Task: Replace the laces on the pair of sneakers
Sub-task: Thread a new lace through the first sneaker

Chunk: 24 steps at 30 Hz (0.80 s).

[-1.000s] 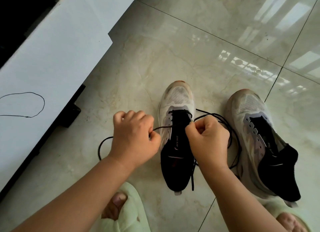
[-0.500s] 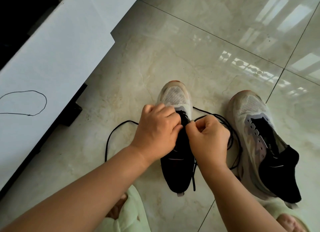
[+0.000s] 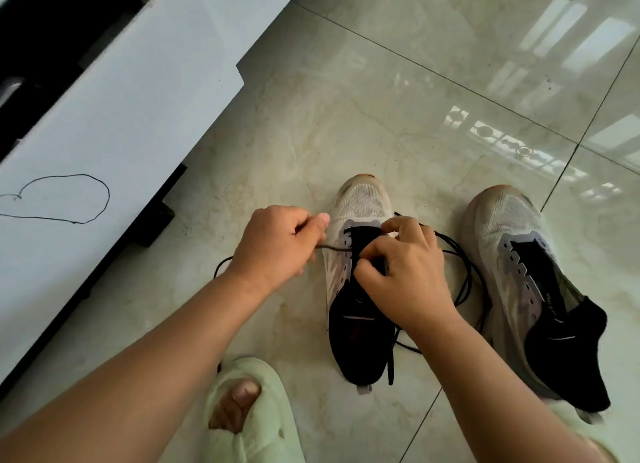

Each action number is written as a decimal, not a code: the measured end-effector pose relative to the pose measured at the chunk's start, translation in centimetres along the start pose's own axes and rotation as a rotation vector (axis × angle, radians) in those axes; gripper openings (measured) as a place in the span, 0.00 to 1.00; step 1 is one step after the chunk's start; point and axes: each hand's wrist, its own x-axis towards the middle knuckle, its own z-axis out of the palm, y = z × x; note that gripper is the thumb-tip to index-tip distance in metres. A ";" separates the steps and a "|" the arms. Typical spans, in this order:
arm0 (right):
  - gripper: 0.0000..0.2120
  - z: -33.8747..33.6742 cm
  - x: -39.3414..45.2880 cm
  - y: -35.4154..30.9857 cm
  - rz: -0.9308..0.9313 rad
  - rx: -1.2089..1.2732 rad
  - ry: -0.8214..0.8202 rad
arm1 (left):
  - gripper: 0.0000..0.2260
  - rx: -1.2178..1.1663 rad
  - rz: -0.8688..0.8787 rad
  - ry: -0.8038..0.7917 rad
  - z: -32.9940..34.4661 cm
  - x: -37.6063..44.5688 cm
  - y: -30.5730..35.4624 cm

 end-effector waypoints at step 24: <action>0.09 0.0 0.9 0.5 0.190 0.255 0.123 | 0.20 0.339 0.005 -0.211 2.0 -0.4 0.8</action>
